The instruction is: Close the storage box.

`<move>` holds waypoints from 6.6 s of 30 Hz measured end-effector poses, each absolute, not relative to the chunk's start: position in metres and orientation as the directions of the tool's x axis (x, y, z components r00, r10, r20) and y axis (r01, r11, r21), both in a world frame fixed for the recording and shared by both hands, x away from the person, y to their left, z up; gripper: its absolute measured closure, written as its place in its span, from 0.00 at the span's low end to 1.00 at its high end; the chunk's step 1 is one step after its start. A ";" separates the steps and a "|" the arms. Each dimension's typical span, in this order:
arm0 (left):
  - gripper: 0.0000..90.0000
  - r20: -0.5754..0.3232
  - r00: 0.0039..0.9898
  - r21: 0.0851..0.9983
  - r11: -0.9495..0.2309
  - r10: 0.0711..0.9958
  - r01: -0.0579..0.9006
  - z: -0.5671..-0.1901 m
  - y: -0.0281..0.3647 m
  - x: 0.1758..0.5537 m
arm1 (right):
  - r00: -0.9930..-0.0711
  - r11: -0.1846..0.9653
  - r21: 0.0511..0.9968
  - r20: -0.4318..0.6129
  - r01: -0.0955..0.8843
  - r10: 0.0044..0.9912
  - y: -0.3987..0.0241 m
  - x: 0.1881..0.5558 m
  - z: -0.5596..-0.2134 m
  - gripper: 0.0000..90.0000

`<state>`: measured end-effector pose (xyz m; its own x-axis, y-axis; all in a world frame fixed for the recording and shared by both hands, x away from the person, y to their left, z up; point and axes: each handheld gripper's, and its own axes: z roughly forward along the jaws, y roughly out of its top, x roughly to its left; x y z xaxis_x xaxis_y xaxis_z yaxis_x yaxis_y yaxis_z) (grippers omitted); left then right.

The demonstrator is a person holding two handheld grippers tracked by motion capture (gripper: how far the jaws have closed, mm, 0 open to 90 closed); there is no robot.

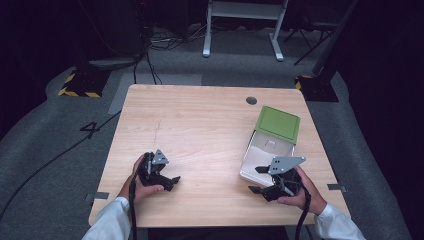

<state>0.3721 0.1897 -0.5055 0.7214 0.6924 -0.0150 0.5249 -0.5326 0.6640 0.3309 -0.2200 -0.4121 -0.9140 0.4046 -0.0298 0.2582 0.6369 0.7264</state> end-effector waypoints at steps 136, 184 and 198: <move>0.01 -0.015 0.721 0.664 -0.532 0.692 0.525 -0.506 0.190 0.372 | -0.834 0.682 0.695 -0.221 0.230 0.506 -0.275 0.366 -0.412 0.30; 0.01 -0.018 0.720 0.664 -0.530 0.694 0.528 -0.506 0.190 0.371 | -0.657 0.529 0.692 -0.104 0.491 0.746 -0.393 0.358 -0.484 0.24; 0.01 -0.016 0.718 0.664 -0.529 0.696 0.528 -0.506 0.190 0.371 | -0.543 0.372 0.737 -0.008 0.564 0.839 -0.415 0.353 -0.503 0.20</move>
<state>0.3712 0.1897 -0.5056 0.7181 0.6958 -0.0165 0.5279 -0.5291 0.6644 0.3530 -0.4148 -0.5031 -0.5435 0.8394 -0.0083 0.5637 0.3722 0.7373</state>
